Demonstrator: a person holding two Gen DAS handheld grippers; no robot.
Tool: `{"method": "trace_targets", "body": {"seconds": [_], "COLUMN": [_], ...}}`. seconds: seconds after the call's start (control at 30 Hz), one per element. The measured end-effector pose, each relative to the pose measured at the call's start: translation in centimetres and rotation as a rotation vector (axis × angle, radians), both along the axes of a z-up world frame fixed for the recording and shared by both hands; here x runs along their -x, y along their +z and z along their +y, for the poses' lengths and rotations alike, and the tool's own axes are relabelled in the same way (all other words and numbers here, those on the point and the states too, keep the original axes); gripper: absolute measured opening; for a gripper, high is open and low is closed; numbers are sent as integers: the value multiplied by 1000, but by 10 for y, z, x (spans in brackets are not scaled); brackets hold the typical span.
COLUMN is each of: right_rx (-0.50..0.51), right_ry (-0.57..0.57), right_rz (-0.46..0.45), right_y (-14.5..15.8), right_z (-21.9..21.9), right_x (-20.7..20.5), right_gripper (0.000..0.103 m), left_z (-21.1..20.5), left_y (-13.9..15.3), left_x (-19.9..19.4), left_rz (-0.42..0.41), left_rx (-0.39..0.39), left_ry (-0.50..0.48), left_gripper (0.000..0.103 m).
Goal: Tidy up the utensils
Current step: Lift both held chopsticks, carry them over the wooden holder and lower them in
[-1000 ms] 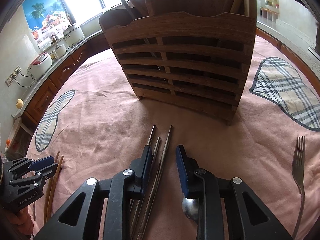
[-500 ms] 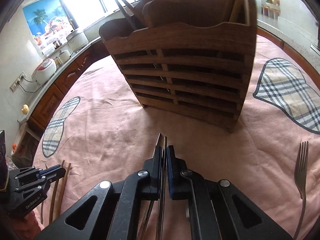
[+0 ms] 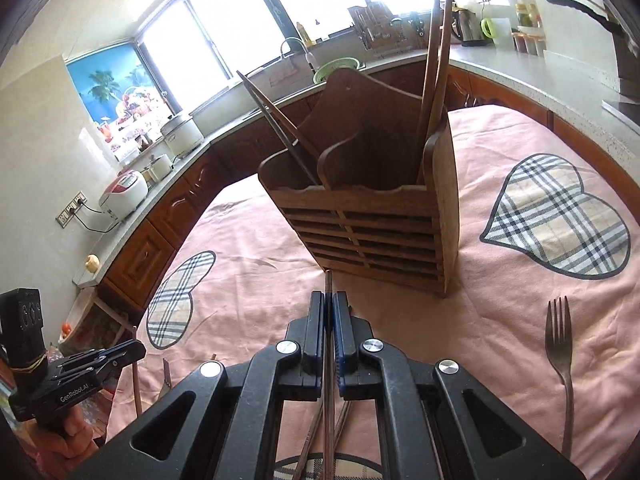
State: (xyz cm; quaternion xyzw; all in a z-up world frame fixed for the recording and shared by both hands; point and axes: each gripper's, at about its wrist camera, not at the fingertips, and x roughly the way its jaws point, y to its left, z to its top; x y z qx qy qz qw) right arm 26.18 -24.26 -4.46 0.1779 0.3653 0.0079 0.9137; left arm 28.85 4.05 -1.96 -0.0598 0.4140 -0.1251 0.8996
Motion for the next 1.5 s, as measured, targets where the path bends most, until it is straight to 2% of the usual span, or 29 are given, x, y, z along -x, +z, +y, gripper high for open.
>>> {"method": "trace_targets", "body": {"seconds": [0.33, 0.6, 1.07, 1.5], "right_rx": [27, 49, 101, 126], "right_ry": [11, -1, -47, -76], "right_rz": [-106, -170, -264, -302], "right_y": [45, 72, 108, 121], "right_z": [7, 5, -8, -23], "right_x": [30, 47, 59, 51], "right_gripper": [4, 4, 4, 4], "left_z": [8, 9, 4, -14], "left_y": [39, 62, 89, 102], "left_x": [38, 53, 50, 26], "left_rz": [-86, -142, -232, -277], "left_rx": [37, 63, 99, 128], "left_ry": [1, 2, -12, -26], "left_gripper": [4, 4, 4, 4]}}
